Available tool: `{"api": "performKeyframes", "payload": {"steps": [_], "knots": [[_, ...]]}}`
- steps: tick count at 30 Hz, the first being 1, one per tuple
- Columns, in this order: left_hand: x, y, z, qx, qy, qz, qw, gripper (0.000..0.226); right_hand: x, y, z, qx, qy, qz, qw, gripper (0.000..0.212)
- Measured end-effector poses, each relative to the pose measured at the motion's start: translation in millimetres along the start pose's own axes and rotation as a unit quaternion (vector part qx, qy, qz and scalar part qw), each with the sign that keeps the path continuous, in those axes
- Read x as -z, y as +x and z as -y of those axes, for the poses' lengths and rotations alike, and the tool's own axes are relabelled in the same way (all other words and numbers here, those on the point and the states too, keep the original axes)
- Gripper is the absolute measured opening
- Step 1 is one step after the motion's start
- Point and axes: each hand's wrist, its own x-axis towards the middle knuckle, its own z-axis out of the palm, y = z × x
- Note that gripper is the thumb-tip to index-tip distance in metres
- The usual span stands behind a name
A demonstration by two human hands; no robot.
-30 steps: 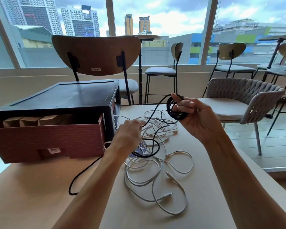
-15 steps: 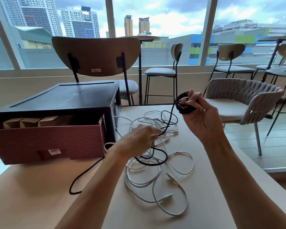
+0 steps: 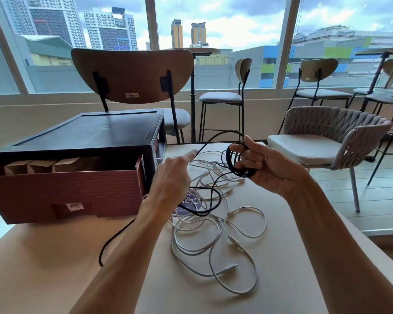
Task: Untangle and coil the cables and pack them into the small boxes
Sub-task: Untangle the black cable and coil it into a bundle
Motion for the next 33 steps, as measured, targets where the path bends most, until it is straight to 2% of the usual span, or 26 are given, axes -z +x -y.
{"api": "performKeyframes", "payload": {"steps": [5, 9, 13, 16, 19, 22, 25, 29, 33], "knots": [[-10, -4, -1, 0.005, 0.029, 0.068, 0.997, 0.07, -1, 0, 1, 0.018, 0.048, 0.025, 0.998, 0.039], [-17, -4, -2, 0.003, 0.039, 0.143, 0.989, 0.07, -1, 4, 0, 0.058, 0.082, 0.018, 0.995, 0.027], [-18, -3, -8, -0.046, 0.05, 0.192, 0.979, 0.063, -1, 9, -5, 0.105, 0.149, 0.005, 0.983, 0.024], [-13, -6, -18, -0.078, 0.017, 0.223, 0.972, 0.05, 0, 12, -6, 0.144, 0.174, -0.023, 0.974, 0.023], [-6, -7, -27, -0.105, -0.027, 0.234, 0.966, 0.039, 1, 13, -8, 0.185, 0.095, -0.088, 0.974, 0.024], [3, -5, -32, -0.124, -0.043, 0.234, 0.963, 0.026, 1, 14, -13, 0.205, -0.016, -0.114, 0.972, 0.022], [10, -2, -29, -0.117, -0.069, 0.227, 0.964, 0.015, 4, 14, -15, 0.205, -0.114, -0.121, 0.964, 0.022], [20, 2, -21, -0.1, -0.094, 0.236, 0.962, 0.012, 11, 14, -18, 0.207, -0.225, -0.128, 0.943, 0.031], [30, 8, -11, -0.112, -0.183, 0.256, 0.943, 0.011, 9, 19, -21, 0.195, -0.337, -0.094, 0.916, 0.019]]}}
